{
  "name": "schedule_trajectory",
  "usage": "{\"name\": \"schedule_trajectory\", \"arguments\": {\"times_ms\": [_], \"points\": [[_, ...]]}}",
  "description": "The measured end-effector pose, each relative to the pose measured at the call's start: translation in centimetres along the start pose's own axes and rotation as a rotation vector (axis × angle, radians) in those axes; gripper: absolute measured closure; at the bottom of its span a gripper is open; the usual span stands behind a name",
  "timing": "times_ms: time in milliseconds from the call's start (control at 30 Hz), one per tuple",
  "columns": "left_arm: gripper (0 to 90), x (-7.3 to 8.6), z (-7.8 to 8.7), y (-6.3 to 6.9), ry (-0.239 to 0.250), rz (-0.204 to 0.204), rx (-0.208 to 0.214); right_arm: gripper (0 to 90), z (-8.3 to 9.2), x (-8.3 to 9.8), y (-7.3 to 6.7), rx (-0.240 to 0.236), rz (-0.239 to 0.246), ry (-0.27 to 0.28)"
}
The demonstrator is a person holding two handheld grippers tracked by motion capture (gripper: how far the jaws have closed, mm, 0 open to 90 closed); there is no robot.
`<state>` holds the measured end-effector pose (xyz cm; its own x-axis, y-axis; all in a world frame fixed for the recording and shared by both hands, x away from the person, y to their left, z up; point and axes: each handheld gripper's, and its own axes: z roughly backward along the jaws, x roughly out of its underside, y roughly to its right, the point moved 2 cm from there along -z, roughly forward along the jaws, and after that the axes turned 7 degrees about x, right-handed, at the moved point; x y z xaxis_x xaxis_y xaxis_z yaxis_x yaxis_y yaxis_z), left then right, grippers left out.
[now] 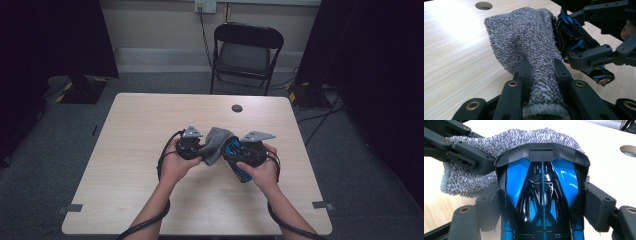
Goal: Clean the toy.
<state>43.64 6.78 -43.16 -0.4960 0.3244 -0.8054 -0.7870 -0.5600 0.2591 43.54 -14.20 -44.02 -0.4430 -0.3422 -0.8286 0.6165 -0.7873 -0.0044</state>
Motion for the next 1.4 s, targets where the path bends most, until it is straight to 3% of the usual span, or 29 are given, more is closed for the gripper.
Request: {"name": "schedule_trajectory", "arguments": {"times_ms": [400, 833, 1400], "points": [[73.0, 0.6, -0.7, 0.6, -0.026, 0.0, 0.027, 25.4, 0.0, -0.8, -0.2, -0.009, -0.003, 0.008], [73.1, 1.0, -1.2, 1.1, -0.049, -0.011, 0.021, 25.4, -0.6, -1.2, -0.1, -0.011, -0.013, -0.005], [73.2, 1.9, -3.1, 3.0, -0.088, -0.048, 0.089, 25.4, -0.4, -2.6, 0.3, -0.006, -0.02, 0.008]]}}
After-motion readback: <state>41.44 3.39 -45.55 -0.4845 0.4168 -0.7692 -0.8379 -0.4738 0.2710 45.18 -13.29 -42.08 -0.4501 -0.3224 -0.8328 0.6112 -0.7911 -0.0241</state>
